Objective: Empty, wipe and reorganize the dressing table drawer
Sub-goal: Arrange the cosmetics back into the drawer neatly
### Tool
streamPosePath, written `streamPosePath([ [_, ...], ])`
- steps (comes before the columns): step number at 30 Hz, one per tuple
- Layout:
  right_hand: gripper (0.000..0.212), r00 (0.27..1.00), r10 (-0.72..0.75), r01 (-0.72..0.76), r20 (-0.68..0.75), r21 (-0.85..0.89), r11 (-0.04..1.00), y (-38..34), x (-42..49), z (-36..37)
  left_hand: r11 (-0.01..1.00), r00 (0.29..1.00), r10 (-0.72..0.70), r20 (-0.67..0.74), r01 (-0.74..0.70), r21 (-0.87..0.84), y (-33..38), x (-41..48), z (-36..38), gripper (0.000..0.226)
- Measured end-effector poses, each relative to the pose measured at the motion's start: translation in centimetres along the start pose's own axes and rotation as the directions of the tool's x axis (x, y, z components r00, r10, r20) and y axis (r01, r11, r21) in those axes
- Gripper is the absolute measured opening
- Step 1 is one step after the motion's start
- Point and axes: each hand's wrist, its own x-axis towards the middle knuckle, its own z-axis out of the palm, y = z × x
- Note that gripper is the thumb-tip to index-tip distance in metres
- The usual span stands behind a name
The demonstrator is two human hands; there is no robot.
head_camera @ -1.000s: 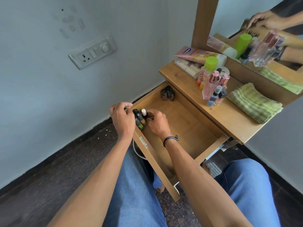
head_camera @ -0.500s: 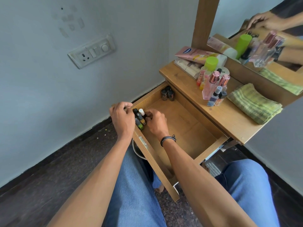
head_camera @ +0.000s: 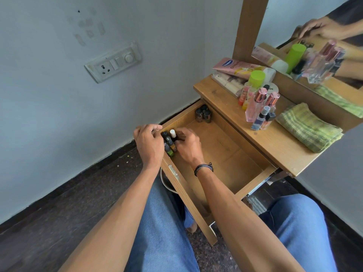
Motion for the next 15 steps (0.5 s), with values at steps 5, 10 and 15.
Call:
streamPosePath([
  [5,0.034,0.999,-0.011,0.011,-0.045,-0.001,1.000,0.29,0.36,0.83,1.000,1.000,0.001,-0.011,-0.001,-0.013,-0.13,0.05,0.12,0.028],
  [10,0.030,0.998,-0.007,0.009,-0.065,0.028,1.000,0.23,0.62,0.98,0.999,1.000,-0.011,-0.023,0.010,-0.044,-0.20,0.05,0.17,0.030],
  [15,0.023,0.995,0.025,-0.023,-0.101,0.023,0.999,0.52,1.02,1.21,0.995,0.999,-0.040,-0.029,0.037,-0.093,-0.24,0.08,0.15,0.035],
])
